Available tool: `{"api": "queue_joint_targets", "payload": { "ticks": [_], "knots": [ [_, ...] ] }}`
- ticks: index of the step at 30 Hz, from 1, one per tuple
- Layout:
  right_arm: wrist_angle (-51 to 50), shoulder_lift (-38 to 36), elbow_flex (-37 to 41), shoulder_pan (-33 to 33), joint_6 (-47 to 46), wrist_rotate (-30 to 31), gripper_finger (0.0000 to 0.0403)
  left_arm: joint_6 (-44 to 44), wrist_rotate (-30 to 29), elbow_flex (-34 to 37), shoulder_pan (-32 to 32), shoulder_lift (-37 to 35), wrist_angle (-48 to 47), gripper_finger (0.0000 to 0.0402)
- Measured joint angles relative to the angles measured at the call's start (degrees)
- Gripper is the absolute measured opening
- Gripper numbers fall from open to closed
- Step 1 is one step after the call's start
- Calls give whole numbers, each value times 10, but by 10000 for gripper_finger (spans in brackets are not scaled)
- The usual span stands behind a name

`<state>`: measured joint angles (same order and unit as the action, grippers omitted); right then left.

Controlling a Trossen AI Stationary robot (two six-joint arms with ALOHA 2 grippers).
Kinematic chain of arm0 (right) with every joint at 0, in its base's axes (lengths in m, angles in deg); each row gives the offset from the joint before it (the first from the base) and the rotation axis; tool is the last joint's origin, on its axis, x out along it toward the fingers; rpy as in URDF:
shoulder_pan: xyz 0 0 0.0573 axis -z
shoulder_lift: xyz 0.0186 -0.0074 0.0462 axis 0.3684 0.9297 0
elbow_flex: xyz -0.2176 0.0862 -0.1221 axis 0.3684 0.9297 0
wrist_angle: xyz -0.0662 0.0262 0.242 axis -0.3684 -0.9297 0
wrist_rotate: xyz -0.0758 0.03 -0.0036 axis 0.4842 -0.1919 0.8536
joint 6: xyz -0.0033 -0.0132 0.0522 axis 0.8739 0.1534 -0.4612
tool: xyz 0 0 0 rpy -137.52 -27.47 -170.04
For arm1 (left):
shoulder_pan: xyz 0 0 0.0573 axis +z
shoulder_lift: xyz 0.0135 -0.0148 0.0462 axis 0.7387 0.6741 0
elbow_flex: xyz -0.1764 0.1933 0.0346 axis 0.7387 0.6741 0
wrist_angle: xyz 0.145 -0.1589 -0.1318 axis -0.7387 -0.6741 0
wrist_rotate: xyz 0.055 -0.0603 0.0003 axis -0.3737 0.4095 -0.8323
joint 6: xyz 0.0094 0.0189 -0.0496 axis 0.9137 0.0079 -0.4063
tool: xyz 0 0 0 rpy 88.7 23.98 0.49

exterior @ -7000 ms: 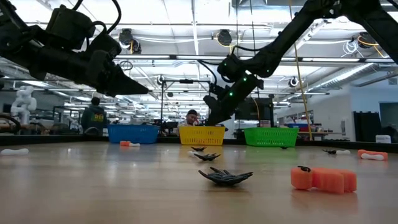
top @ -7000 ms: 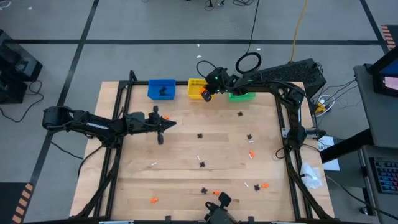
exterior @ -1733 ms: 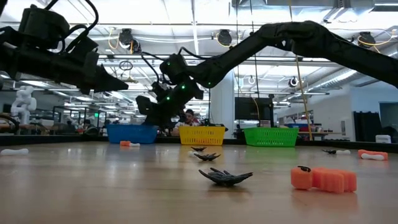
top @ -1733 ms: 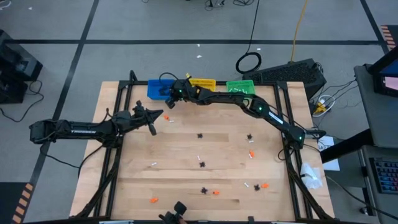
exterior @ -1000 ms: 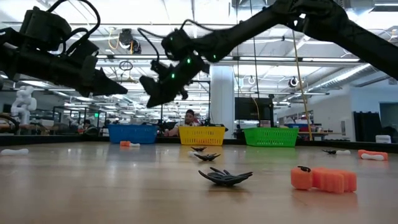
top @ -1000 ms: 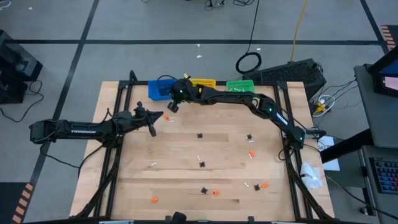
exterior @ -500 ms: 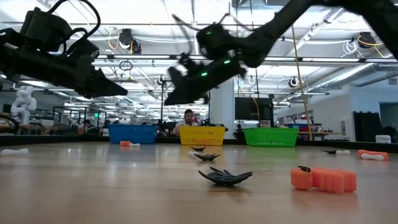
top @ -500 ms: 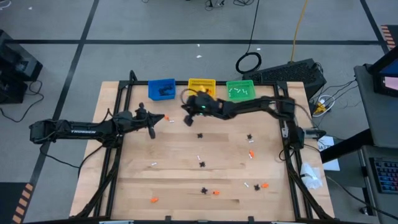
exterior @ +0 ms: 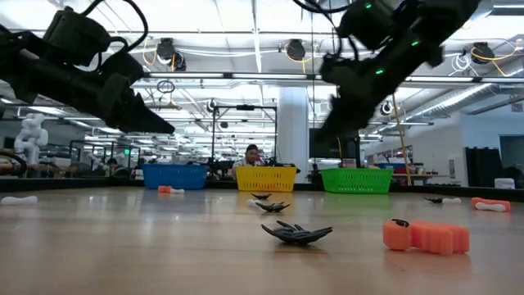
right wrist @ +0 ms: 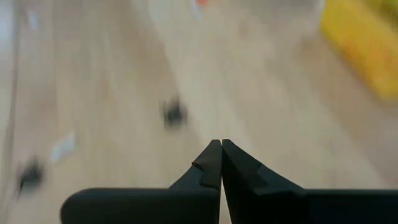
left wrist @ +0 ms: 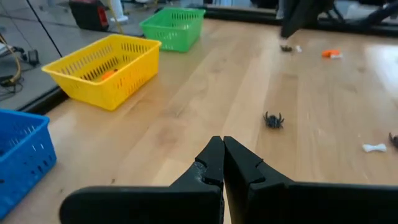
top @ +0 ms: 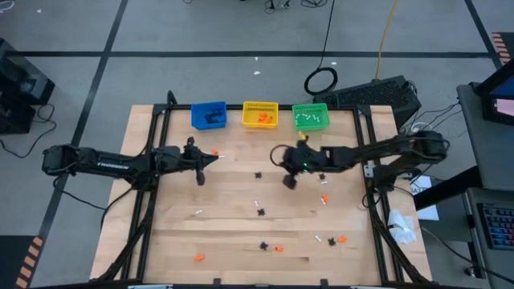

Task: Sort Halloween decoration
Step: Put the white bone toy into the green bin

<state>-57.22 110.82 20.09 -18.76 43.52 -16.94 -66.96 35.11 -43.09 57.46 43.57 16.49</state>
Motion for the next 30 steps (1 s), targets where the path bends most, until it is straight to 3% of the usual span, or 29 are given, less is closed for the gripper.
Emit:
{"api": "queue_joint_targets", "payload": {
  "ticks": [5, 11, 20, 25, 30],
  "knots": [
    [-194, -72, 0, -41, -92, -4, 0, 0, -2, -10, 0, 41, 17, 0],
    [-394, -104, 0, -101, -299, -51, 1, 0, -2, -11, 0, 63, 50, 0],
    [-496, -92, 0, -186, -487, -50, 69, 0, -2, -11, 0, 64, 50, 0],
    [-525, -70, 0, -184, -473, 0, 112, 0, -2, -12, 0, 64, 50, 0],
    [-506, -56, 12, -146, -271, 33, 124, 0, -2, -12, 0, 64, 50, 0]
  ]
}}
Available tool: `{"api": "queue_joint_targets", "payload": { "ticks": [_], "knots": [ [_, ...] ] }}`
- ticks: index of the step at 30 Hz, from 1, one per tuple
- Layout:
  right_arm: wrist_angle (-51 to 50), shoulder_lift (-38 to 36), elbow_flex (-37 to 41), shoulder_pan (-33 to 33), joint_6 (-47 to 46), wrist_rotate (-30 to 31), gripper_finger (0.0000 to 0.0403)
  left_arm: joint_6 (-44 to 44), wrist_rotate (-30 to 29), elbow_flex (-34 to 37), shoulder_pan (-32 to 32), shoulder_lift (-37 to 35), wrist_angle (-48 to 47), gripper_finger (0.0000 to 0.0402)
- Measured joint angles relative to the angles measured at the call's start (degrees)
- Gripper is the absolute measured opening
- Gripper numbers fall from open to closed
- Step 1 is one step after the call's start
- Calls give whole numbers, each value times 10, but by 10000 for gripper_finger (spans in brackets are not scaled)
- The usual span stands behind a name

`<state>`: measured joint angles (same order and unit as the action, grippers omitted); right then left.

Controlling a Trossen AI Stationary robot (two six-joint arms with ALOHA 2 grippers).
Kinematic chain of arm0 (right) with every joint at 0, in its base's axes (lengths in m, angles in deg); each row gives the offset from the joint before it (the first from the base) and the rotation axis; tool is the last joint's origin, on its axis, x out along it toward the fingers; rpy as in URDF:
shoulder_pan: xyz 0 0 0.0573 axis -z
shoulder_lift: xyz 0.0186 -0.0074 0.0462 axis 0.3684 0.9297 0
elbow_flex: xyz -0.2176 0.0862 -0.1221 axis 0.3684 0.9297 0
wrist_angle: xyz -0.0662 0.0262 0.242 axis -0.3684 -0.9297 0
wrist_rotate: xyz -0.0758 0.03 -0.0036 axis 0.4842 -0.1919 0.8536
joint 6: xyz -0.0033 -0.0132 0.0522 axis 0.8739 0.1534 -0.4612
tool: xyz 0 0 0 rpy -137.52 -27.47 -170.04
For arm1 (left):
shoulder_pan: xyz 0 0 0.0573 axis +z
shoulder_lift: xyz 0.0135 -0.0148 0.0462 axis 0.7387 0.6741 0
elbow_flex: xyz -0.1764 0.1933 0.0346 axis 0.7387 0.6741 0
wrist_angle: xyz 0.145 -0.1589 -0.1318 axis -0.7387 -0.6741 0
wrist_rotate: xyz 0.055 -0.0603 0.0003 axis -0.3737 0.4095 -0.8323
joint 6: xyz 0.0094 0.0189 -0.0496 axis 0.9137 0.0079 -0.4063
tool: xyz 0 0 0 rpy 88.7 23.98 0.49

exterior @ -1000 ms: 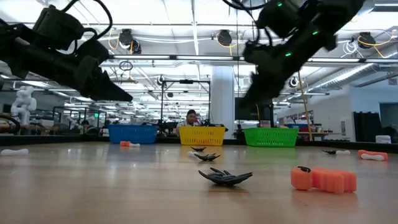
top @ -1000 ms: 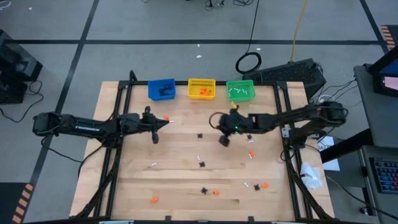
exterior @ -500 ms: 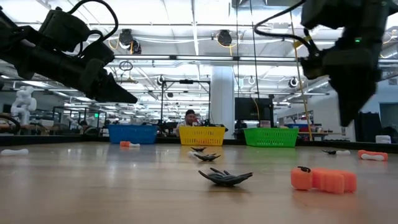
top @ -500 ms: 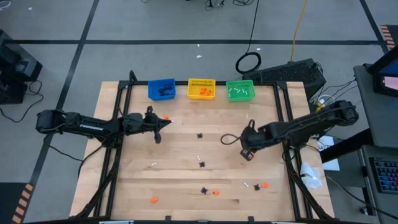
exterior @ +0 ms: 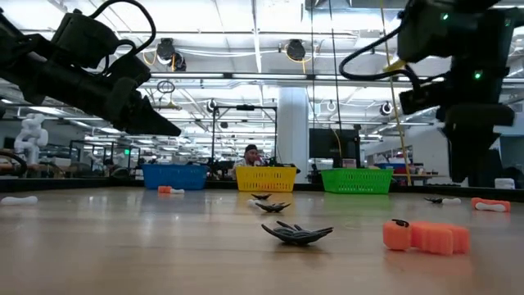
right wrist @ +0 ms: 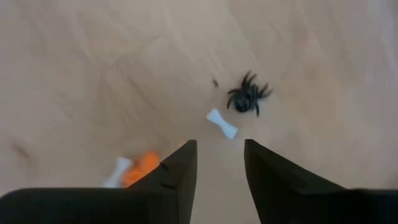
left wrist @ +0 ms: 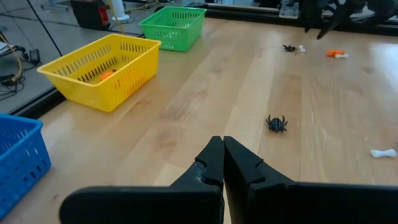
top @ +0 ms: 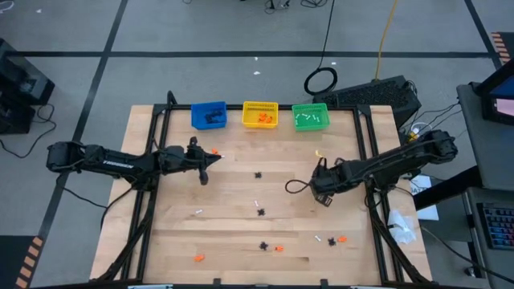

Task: Sort Halloween decoration
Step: Put the white bone toy into the green bin

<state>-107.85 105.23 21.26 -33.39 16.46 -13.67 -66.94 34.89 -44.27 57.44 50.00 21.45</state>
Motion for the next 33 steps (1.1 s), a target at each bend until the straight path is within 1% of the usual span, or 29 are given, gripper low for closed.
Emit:
{"api": "queue_joint_targets", "payload": {
  "ticks": [4, 6, 8, 11, 17, 21, 23, 29, 31, 33],
  "knots": [
    [46, 1, 25, 37, 172, -25, 121, 0, 0, 0, 0, 0, -1, 0],
    [66, 2, 39, 56, 221, -39, 118, 0, 0, 0, 0, 0, -1, 0],
    [79, 1, 50, 74, 242, -51, 115, 0, 0, 0, 0, 0, -1, 0],
    [100, 2, 68, 91, 261, -54, 114, 0, 0, 0, 0, 0, -1, 0],
    [125, 0, 83, 104, 275, -81, 106, 0, 0, 0, 0, 0, -1, 0],
    [137, 1, 92, 111, 266, -97, 81, 0, 0, 0, 0, 0, -1, 0],
    [139, 8, 96, 115, 258, -112, 64, 0, 0, 0, 0, 0, -1, 0],
    [133, 18, 98, 115, 237, -131, 12, 0, 0, 0, 0, 0, -2, 0],
    [133, 16, 94, 115, 233, -133, 5, 0, 0, 0, 0, 0, -6, 0],
    [130, 12, 83, 115, 227, -136, 6, 0, 0, 0, 0, 0, -8, 0]
  ]
}}
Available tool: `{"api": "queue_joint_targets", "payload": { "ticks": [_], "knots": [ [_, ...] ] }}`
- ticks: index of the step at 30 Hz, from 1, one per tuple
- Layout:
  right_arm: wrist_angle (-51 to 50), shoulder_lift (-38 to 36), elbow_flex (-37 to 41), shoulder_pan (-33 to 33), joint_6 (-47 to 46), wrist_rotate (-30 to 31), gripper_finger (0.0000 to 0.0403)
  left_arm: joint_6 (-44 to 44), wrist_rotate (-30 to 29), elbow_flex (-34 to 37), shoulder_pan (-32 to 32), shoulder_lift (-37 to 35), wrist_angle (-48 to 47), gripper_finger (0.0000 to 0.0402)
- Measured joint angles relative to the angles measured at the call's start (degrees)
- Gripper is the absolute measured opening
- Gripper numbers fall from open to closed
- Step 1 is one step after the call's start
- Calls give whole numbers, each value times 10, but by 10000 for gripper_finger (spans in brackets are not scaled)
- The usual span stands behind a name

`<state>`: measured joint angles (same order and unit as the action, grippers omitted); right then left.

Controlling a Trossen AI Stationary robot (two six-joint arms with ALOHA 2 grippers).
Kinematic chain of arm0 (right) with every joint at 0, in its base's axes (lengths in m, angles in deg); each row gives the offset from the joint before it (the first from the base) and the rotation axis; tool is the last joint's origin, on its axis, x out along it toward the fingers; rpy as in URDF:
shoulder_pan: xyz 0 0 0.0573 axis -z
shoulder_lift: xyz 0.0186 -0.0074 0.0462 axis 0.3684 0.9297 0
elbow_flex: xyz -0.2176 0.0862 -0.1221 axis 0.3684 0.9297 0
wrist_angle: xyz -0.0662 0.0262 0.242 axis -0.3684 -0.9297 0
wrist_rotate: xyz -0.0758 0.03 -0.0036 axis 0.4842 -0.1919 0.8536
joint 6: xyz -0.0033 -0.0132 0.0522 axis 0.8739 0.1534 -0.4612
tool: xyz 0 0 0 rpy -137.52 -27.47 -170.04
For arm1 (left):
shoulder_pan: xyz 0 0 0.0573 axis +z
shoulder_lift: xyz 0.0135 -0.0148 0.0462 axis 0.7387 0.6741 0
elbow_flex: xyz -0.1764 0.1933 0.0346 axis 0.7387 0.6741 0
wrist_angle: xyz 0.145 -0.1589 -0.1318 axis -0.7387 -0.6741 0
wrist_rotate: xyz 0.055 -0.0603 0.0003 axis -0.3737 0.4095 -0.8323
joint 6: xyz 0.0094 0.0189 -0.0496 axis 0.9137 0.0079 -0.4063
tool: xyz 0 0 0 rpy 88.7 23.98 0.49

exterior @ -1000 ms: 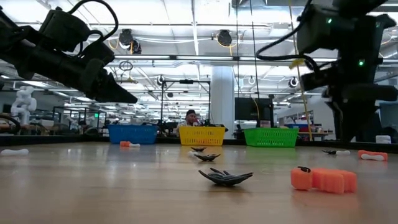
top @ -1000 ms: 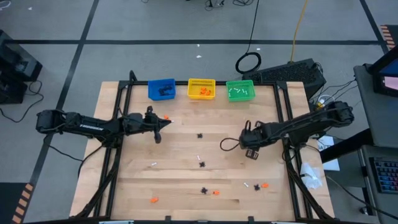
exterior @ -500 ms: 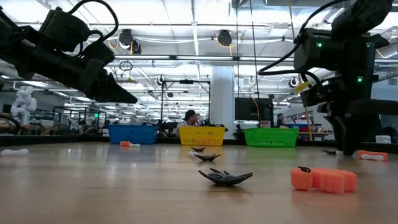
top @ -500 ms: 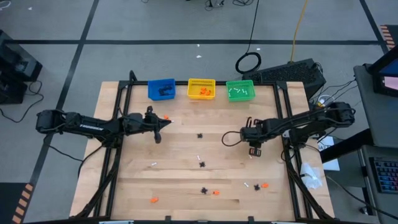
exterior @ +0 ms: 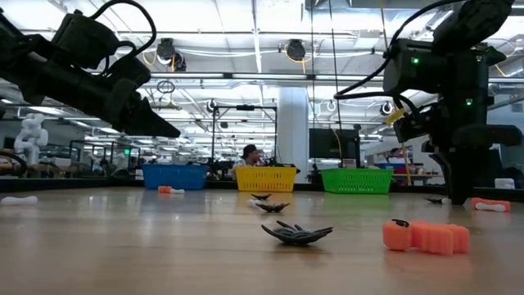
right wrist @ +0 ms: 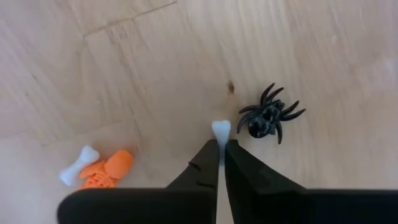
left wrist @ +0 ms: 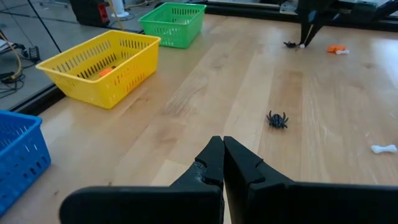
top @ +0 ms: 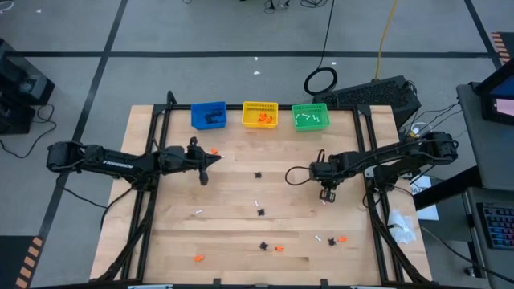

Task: Sort Halloween decoration
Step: Put the white bone toy into the green bin

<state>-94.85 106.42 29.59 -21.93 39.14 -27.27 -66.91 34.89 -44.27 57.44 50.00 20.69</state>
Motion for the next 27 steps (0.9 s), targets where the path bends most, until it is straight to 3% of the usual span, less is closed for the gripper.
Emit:
{"api": "queue_joint_targets", "payload": {
  "ticks": [8, 15, 21, 27],
  "knots": [
    [0, -23, -53, -2, 3, -19, 2, 0, 0, 0, 0, 0, -1, 0],
    [68, -24, -91, 8, 37, -8, 1, -1, 0, 0, 0, 0, -3, 0],
    [100, -25, -125, 62, 76, 57, 0, -1, 0, 0, 0, 0, -2, 0],
    [111, -24, -166, 169, 119, 88, 0, -1, 0, 0, 0, 0, 0, 0]
  ]
}}
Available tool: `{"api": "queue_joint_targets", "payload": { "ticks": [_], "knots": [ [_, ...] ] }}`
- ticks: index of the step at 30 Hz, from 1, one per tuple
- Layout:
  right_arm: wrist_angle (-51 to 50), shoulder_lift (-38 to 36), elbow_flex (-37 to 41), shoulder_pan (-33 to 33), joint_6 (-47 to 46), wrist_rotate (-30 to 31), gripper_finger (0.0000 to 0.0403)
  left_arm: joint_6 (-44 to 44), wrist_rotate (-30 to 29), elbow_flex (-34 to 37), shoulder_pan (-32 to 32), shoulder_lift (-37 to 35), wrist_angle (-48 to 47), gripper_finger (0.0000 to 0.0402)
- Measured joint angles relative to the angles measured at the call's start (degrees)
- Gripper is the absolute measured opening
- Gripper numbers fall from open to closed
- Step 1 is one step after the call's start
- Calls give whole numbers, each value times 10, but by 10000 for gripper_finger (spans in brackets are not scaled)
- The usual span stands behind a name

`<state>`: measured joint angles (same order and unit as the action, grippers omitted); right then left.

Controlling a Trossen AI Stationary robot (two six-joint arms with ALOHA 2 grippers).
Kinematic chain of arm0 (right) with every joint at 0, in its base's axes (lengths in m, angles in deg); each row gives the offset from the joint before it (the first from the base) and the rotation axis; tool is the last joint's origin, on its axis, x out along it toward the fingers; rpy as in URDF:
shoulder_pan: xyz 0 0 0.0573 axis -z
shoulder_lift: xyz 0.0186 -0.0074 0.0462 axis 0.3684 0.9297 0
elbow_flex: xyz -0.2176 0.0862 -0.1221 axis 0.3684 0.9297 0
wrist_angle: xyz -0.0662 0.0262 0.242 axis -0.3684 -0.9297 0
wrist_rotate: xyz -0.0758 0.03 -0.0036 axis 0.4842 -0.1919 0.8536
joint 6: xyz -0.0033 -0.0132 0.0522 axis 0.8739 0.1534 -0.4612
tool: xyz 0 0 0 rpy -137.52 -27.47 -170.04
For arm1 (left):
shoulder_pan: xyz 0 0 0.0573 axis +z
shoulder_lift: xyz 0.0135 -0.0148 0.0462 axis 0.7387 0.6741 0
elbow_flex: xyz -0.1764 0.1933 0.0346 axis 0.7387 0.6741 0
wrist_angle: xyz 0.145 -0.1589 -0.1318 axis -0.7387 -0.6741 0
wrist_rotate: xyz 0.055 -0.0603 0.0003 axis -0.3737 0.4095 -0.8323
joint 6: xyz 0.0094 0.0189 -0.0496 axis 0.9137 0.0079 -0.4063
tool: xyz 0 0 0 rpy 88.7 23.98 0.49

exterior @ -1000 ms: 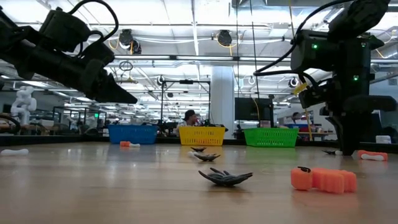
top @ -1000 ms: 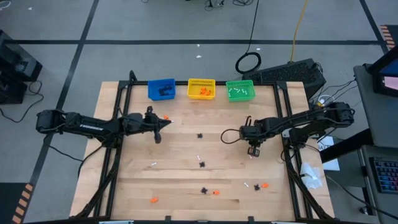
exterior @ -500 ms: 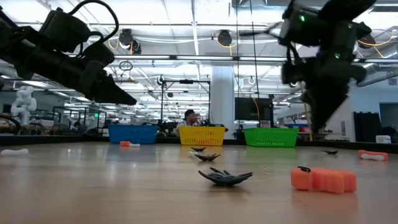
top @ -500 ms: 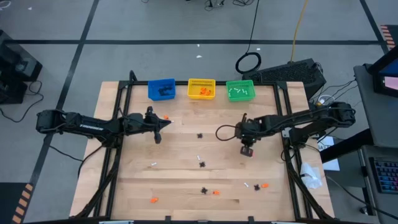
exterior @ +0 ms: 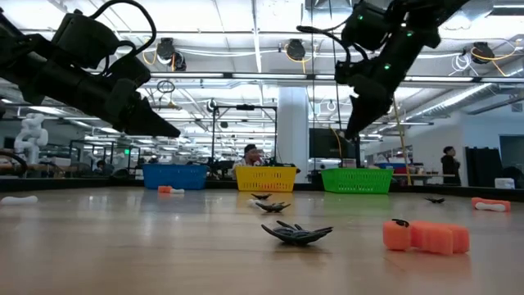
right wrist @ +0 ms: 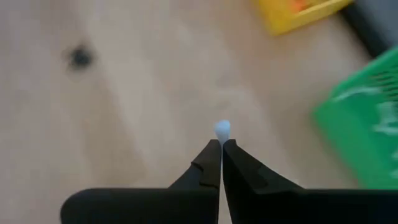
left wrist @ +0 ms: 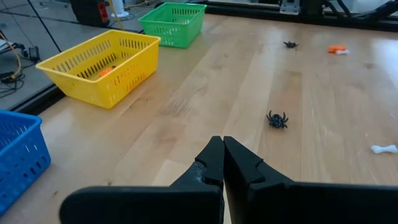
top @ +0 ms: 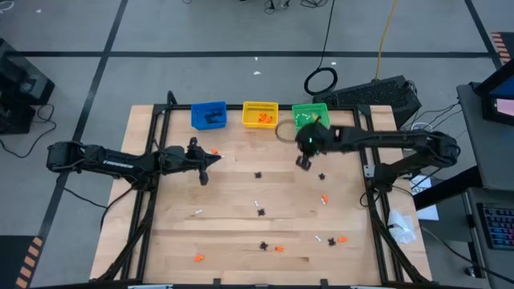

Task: Sort Halloween decoration
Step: Put the white bone toy into the green bin, then put the black spider toy into the blue bin

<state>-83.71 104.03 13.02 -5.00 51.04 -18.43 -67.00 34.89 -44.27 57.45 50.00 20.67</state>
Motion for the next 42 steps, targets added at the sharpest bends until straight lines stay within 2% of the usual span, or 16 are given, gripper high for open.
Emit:
{"api": "queue_joint_targets", "payload": {
  "ticks": [7, 12, 17, 22, 28, 37, 40, 42],
  "knots": [
    [49, 35, -18, 152, 83, -5, 0, 0, 0, 0, 0, 0, 2, 0],
    [115, 104, -19, 240, 97, -48, 0, 0, 0, 0, 0, 0, 3, 0],
    [122, 192, -60, 297, 97, -50, 0, 0, 0, 0, 0, 0, 2, 0],
    [89, 257, -116, 317, 97, -50, 0, -7, 4, 0, -1, 0, 2, 0],
    [52, 275, -149, 318, 106, -50, 10, -16, 5, 0, -1, 0, 2, 0],
    [36, 232, -151, 316, 91, -31, 109, -26, 6, -29, -3, 12, -20, 0],
    [35, 204, -151, 314, 106, -32, 117, -23, 12, -46, -11, 34, -22, 0],
    [52, 183, -143, 309, 121, -32, 103, -15, 16, -57, -22, 52, -23, 0]
  ]
}}
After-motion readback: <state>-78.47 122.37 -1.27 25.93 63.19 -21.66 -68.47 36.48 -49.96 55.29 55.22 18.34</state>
